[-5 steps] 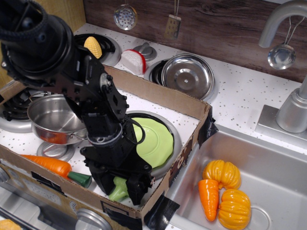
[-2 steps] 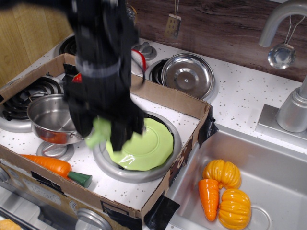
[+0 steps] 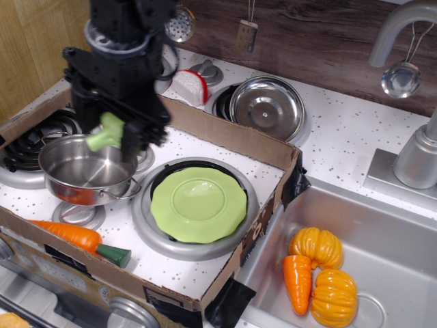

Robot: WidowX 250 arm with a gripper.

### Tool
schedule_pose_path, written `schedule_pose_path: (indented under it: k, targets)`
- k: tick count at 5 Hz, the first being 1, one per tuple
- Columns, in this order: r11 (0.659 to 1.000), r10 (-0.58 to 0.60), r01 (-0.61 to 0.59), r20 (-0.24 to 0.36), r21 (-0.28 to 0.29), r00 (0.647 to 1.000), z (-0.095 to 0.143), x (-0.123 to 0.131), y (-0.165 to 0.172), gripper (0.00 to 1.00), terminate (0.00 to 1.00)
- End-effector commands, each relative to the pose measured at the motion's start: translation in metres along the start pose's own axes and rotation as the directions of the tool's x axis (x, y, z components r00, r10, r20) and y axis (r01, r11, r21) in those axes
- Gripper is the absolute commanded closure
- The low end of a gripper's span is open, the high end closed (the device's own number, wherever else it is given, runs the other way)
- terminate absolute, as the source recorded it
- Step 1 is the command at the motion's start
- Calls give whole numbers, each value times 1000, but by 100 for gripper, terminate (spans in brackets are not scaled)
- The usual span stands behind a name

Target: Put broccoli in pot

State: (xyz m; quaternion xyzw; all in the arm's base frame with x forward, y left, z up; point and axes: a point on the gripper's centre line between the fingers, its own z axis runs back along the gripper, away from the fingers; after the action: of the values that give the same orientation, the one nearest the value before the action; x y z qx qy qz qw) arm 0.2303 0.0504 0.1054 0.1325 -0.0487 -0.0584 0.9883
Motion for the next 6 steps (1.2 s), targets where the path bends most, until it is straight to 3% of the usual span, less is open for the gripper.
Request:
schedule_pose_path:
  k: [1, 2, 3, 4, 5, 6]
  targets:
    - [992, -103, 101, 22, 72, 994, -26, 24, 39, 100, 0]
    - [995, -87, 85, 31, 45, 996, -47, 26, 52, 0, 0]
    - [994, -106, 106, -13, 33, 994, -63, 22, 55, 0, 0]
    - [993, -118, 117, -10, -11, 993, -67, 15, 54, 0, 0]
    - [993, -118, 118, -1, 0, 993, -59, 15, 53, 0, 0]
    - [993, -117, 118, -79, 4, 990, -43, 16, 46, 0, 0]
